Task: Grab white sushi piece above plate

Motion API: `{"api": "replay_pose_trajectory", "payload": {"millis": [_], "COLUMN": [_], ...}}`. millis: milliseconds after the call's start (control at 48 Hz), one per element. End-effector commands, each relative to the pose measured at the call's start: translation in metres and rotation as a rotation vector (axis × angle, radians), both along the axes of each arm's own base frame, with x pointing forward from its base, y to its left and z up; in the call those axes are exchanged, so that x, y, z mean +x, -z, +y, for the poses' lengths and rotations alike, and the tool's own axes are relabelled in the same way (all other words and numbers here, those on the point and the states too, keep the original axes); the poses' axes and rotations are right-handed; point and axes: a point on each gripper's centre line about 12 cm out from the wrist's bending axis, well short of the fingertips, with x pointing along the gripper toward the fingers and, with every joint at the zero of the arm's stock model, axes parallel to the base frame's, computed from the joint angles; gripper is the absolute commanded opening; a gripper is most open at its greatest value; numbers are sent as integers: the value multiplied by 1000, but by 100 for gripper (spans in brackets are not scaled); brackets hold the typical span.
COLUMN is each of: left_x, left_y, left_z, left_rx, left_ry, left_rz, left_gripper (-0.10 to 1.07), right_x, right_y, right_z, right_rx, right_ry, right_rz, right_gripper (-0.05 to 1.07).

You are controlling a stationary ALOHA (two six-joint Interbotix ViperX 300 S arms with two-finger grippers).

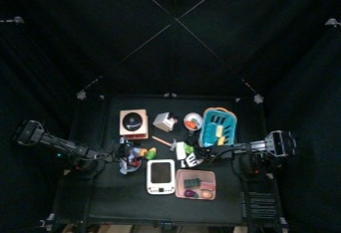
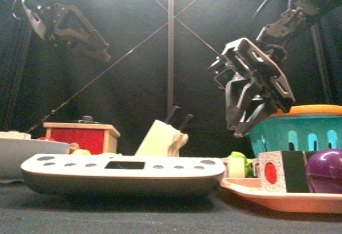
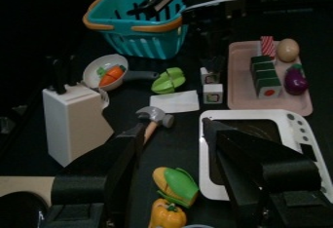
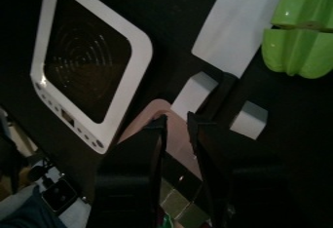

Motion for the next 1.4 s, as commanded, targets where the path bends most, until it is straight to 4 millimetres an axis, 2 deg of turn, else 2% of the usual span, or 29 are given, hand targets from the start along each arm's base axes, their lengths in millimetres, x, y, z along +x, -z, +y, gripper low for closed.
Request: {"api": "replay_pose_trajectory", "payload": {"millis": [0,188,396,562,750,1250,1375], "left_x": [0,-2,-3,-7,-9,-11,-11], "left_y": [-6,-4,1,11,12,16,16], "left_z": [-3,-9,-14,-6,0,1,1], "left_rx": [-1,-17,-30,-14,-10,-6,-7], "left_ry": [33,88,127,83,34,28,26], "left_rz": [-19,-15,3,24,26,36,36], "left_gripper": [87,87,87,87,87,87,87], "right_x": [11,22,21,24,30,43,43], "right_y": [-14,-9,1,8,17,30,29], "right_z": [-6,-9,-6,0,4,6,7], "right_rx": [-29,-86,-110,-89,-73,-71,-71], "right_ry": [7,25,43,44,44,40,38], "right_rz": [12,67,128,146,167,192,192], "right_gripper": [69,77,89,89,88,87,83]}}
